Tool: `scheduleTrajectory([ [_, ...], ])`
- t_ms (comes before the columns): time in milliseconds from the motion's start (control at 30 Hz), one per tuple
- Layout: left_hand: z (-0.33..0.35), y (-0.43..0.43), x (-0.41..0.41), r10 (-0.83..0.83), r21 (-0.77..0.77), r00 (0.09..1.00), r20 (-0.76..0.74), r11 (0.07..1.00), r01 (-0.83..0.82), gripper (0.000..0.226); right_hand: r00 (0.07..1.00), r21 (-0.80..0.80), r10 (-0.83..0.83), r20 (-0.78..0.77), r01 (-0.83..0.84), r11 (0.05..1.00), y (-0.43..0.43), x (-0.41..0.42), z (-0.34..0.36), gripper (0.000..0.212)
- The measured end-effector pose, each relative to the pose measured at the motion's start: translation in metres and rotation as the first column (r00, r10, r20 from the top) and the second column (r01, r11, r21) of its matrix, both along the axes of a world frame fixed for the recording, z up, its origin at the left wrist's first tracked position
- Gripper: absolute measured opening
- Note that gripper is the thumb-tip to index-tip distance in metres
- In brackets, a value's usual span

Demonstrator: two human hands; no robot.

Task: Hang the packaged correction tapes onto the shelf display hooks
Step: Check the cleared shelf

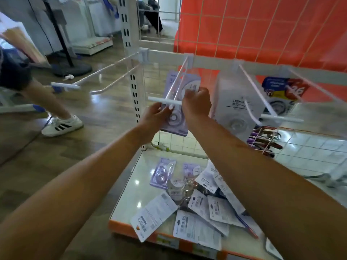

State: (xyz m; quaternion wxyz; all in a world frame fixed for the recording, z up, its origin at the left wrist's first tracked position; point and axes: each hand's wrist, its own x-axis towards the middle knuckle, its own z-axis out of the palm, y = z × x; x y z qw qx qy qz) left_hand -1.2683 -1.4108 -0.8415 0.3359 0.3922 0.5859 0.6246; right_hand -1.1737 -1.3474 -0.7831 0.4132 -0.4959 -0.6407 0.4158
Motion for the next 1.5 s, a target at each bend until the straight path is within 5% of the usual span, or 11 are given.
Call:
scheduleTrajectory([
  [167,-0.01,0.057,-0.03,0.074,-0.086,0.994,-0.074,0.993,-0.081,0.034,1.0,-0.075,-0.022,0.0,0.022,0.997,0.034,-0.025,-0.002,0.038],
  [267,-0.005,0.064,-0.021,0.082,-0.071,0.995,-0.051,0.994,-0.086,0.009,1.0,-0.058,-0.014,0.014,0.015,0.998,0.038,-0.033,-0.005,0.05],
  [367,-0.005,0.065,-0.009,0.189,-0.097,0.977,-0.101,0.975,-0.199,0.012,1.0,0.014,-0.004,0.03,0.003,1.0,0.033,-0.03,-0.024,0.055],
  [567,-0.076,0.024,-0.009,0.029,-0.482,0.877,-0.479,0.827,-0.29,0.063,0.922,0.03,0.208,0.327,-0.231,0.973,-0.004,0.013,-0.113,0.049],
  [667,-0.131,-0.021,0.011,-0.306,-0.628,0.726,-0.616,0.747,-0.218,0.059,0.808,-0.062,0.36,0.466,-0.375,0.925,-0.03,0.035,-0.168,0.048],
  [767,-0.185,-0.065,0.034,-0.566,-0.78,0.587,-0.58,0.592,-0.2,0.074,0.595,-0.157,0.509,0.623,-0.542,0.826,-0.057,0.054,-0.221,0.047],
  [933,-0.235,-0.099,0.052,-0.604,-0.882,0.656,-0.453,0.412,-0.229,0.099,0.201,-0.236,0.572,0.795,-0.766,0.598,-0.085,0.073,-0.271,0.062],
  [1133,-0.255,-0.115,0.062,-0.606,-0.868,0.626,-0.491,0.405,-0.289,0.096,0.081,-0.288,0.554,0.828,-0.788,0.545,-0.113,0.076,-0.31,0.07],
  [1267,-0.246,-0.11,0.065,-0.595,-0.899,0.684,-0.422,0.374,-0.229,0.076,0.159,-0.253,0.566,0.809,-0.775,0.579,-0.121,0.083,-0.308,0.071],
  [1367,-0.217,-0.103,0.06,-0.599,-0.925,0.743,-0.3,0.372,-0.073,0.051,0.336,-0.181,0.607,0.72,-0.753,0.632,-0.112,0.085,-0.289,0.035],
  [1500,-0.169,-0.108,0.04,-0.272,-0.864,0.957,0.098,0.454,0.217,0.075,0.503,-0.218,0.641,0.58,-0.662,0.717,-0.084,0.084,-0.241,0.007],
])
